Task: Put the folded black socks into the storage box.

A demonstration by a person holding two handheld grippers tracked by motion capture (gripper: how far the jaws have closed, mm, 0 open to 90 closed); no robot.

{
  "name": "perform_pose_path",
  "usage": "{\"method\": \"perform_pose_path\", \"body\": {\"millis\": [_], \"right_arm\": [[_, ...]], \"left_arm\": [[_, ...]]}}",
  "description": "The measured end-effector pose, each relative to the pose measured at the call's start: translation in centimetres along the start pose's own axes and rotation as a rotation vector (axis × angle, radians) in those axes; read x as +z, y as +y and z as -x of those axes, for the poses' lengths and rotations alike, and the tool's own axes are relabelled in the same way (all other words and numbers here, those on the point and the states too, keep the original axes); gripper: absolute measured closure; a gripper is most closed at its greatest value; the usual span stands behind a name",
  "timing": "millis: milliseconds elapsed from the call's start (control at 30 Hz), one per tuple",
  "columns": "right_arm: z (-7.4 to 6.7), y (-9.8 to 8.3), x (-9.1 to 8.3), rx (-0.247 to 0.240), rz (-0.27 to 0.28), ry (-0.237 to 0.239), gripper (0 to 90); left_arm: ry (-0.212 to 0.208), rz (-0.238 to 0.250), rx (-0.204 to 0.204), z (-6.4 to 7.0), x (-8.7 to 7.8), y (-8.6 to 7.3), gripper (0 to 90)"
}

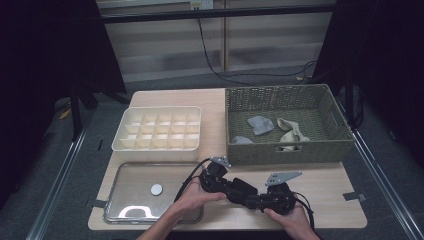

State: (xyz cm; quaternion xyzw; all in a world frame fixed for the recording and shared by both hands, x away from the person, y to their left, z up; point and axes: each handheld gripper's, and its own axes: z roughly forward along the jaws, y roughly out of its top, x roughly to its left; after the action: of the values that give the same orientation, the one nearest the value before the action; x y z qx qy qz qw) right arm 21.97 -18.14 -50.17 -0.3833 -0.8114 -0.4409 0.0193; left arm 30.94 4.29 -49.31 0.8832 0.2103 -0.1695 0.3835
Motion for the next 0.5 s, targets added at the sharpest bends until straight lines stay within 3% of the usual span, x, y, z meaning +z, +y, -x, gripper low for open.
{"method": "perform_pose_path", "body": {"millis": [200, 500], "right_arm": [[0.1, 0.4, 0.1, 0.003, -0.003, -0.001, 76.2], [0.1, 0.8, 0.2, 0.019, 0.008, 0.0, 63.1]], "left_arm": [[0.012, -0.011, 0.007, 0.1, -0.5, 0.5, 62.7], [0.044, -0.018, 0.027, 0.2, -1.5, 1.0, 63.3]]}}
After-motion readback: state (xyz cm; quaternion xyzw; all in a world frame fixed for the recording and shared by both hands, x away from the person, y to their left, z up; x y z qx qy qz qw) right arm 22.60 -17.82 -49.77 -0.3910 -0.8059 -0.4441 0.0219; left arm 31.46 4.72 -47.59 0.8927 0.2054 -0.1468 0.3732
